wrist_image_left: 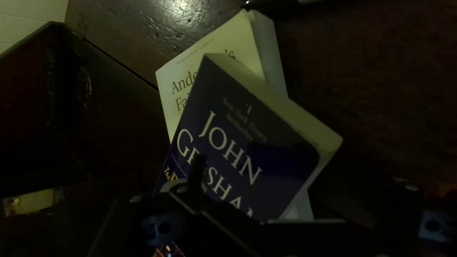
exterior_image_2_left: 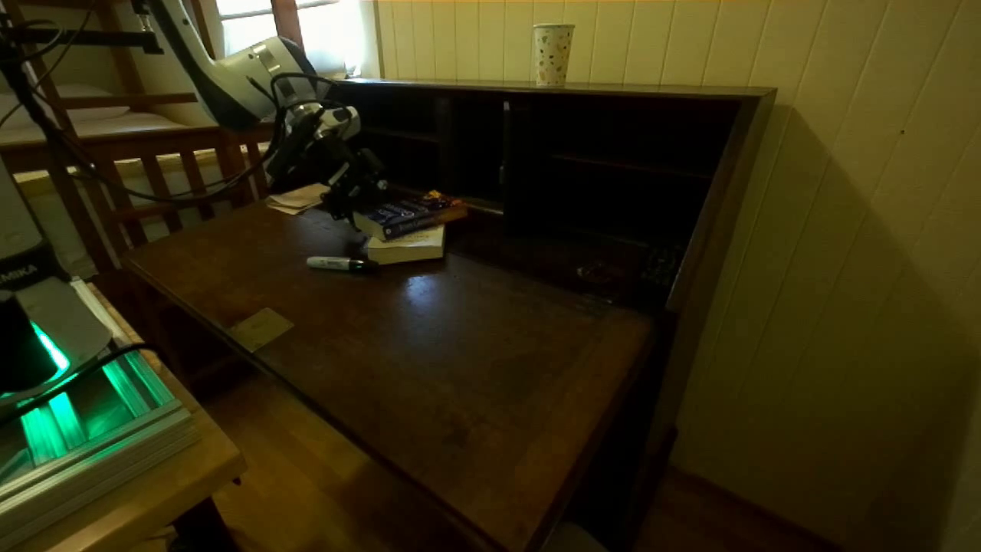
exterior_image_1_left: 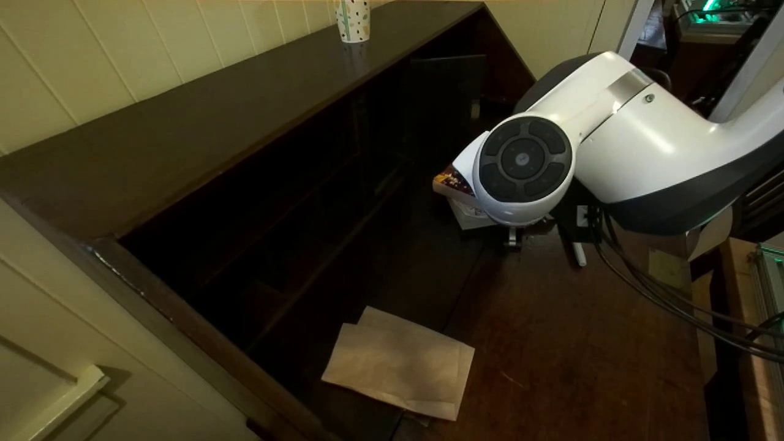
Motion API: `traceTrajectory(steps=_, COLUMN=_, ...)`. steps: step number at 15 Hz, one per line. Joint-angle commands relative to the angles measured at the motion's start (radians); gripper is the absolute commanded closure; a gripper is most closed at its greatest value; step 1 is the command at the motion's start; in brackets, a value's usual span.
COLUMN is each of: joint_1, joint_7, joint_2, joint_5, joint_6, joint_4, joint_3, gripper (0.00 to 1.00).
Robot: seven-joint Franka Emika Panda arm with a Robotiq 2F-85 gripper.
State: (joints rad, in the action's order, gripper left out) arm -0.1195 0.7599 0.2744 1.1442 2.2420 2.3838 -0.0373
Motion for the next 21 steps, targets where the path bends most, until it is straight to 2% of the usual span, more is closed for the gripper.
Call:
traceTrajectory(steps=1, joint_1=-0.006, joint_7=0.023, joint_2=0.028, joint_5=0.078, joint_6=-0.039, joint_4=-0.029, joint_3=0.0, gripper=0.0)
traceTrajectory(steps=7, joint_1=0.003, joint_7=0.007, joint_2=0.077, joint_5=0.107, joint_6=-0.036, joint_4=-0.043, joint_3=-0.003, gripper=0.0)
traceTrajectory(steps=8, joint_1=0.002, joint_7=0.005, joint_2=0.085, joint_5=0.109, joint_6=-0.037, joint_4=-0.047, joint_3=-0.003, gripper=0.21)
traceTrajectory(steps=14, joint_1=0.002, joint_7=0.001, joint_2=0.103, joint_5=0.118, joint_6=-0.072, joint_4=-0.065, joint_3=-0.01, gripper=0.62)
traceTrajectory(steps=16, joint_1=0.003, joint_7=-0.001, joint_2=0.105, joint_5=0.117, joint_6=-0.082, joint_4=-0.068, joint_3=-0.013, gripper=0.65)
traceTrajectory(steps=19, joint_1=0.001, joint_7=-0.005, joint_2=0.106, joint_5=0.114, joint_6=-0.108, joint_4=-0.073, joint_3=-0.02, gripper=0.79)
traceTrajectory(steps=21, joint_1=0.002, joint_7=-0.006, joint_2=0.105, joint_5=0.11, joint_6=-0.111, joint_4=-0.074, joint_3=-0.022, gripper=0.8)
